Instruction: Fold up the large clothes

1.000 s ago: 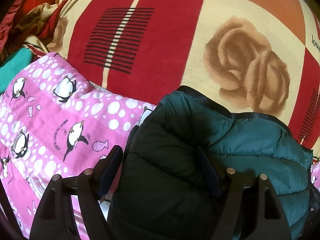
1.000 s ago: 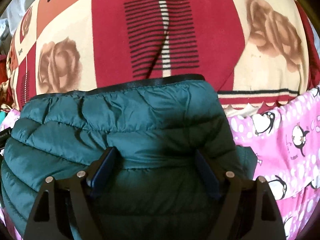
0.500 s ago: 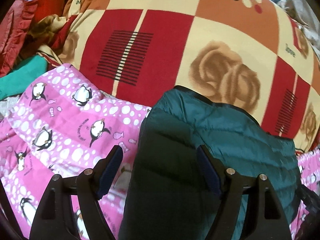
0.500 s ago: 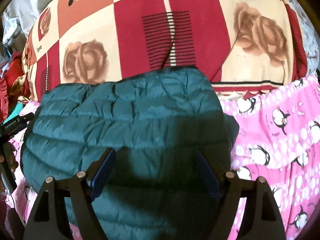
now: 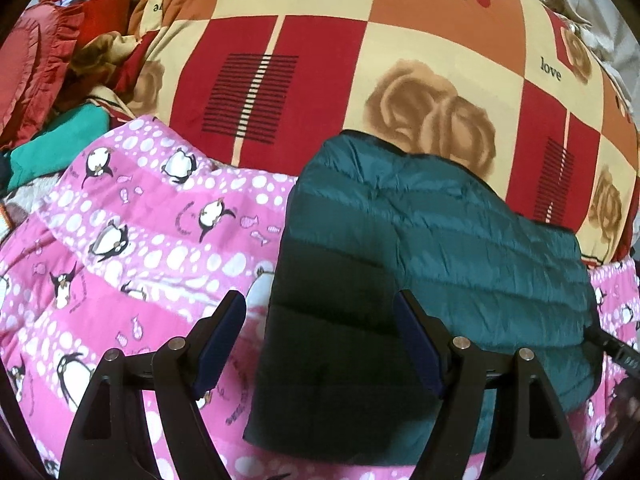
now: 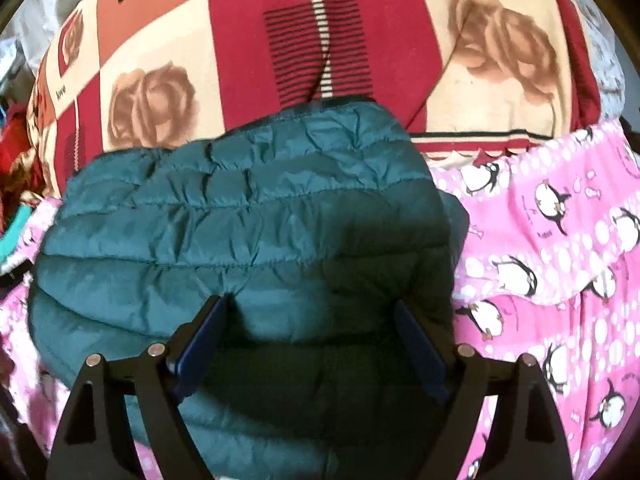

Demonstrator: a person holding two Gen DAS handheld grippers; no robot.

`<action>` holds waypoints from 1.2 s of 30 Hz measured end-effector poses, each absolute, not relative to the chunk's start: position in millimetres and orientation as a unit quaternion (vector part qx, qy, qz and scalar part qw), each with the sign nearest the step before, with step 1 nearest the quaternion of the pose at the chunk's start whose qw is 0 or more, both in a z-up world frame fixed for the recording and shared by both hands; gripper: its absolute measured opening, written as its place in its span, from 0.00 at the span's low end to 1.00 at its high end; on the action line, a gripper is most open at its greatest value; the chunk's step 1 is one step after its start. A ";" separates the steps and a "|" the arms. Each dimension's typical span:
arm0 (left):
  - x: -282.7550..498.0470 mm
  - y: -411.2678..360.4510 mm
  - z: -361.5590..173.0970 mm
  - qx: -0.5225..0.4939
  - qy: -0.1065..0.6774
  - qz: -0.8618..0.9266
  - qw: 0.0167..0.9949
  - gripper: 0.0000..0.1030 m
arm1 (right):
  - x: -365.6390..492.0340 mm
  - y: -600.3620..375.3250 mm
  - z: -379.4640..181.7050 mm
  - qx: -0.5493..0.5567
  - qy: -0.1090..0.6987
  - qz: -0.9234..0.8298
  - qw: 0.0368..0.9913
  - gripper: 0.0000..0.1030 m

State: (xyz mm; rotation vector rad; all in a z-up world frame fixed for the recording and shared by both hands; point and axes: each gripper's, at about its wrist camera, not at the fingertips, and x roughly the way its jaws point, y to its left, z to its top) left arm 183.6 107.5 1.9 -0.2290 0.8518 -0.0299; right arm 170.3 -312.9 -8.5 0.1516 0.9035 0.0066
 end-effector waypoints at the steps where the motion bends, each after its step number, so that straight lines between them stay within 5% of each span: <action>1: 181.5 107.0 0.8 -0.109 0.413 -0.014 0.904 0.52 | 165.2 -312.8 -7.2 0.073 0.433 0.003 0.898 0.86; 6: 178.1 102.9 -10.0 -0.111 0.423 -0.013 0.899 0.52 | 158.6 -311.6 -17.7 0.062 0.445 -0.006 0.893 0.87; 11: 181.3 103.6 -23.8 -0.135 0.439 -0.023 0.888 0.52 | 164.3 -311.0 -29.4 0.068 0.453 -0.012 0.889 0.99; 23: 211.9 160.9 -48.3 -0.288 0.459 -0.088 0.836 0.55 | 184.5 -371.5 -31.5 0.170 0.458 -0.006 0.873 1.00; 36: 252.1 132.9 -72.5 -0.304 0.495 -0.146 0.801 0.77 | 234.5 -391.9 -74.3 0.245 0.490 0.091 0.832 1.00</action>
